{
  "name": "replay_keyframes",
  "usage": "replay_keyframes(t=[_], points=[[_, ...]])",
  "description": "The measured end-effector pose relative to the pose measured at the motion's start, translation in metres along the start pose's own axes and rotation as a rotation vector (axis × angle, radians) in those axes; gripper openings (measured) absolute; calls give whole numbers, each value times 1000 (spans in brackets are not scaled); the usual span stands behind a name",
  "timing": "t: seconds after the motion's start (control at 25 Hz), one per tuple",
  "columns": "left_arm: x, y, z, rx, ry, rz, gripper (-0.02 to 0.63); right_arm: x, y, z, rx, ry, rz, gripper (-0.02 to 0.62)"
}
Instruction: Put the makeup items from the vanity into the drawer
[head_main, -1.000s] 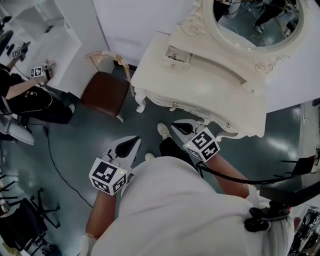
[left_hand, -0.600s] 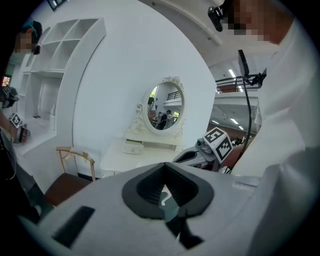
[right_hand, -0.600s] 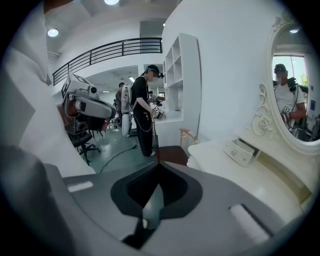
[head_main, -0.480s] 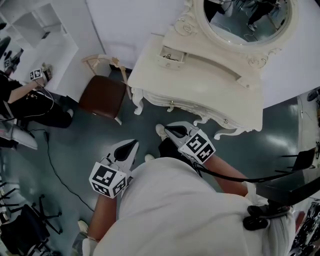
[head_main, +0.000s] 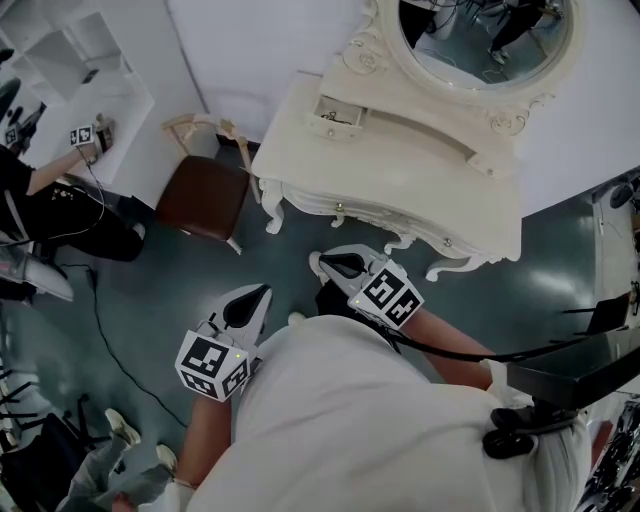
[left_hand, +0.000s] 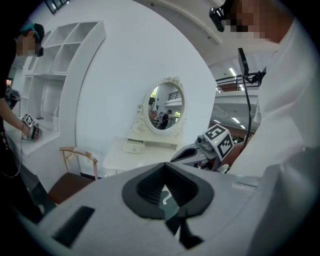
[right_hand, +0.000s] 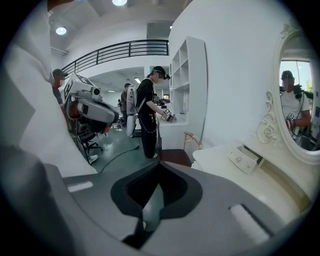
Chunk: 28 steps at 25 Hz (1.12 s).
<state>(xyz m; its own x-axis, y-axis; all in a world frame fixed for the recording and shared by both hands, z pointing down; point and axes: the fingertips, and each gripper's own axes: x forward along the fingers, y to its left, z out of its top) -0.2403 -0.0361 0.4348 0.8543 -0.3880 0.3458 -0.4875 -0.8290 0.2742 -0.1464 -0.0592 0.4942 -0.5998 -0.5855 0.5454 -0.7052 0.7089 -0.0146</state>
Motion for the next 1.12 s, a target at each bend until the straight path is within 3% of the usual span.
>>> replay_keyframes(t=[1.12], points=[[19, -8, -4, 10, 36, -41, 0, -9, -9, -4, 12, -9, -21, 0]])
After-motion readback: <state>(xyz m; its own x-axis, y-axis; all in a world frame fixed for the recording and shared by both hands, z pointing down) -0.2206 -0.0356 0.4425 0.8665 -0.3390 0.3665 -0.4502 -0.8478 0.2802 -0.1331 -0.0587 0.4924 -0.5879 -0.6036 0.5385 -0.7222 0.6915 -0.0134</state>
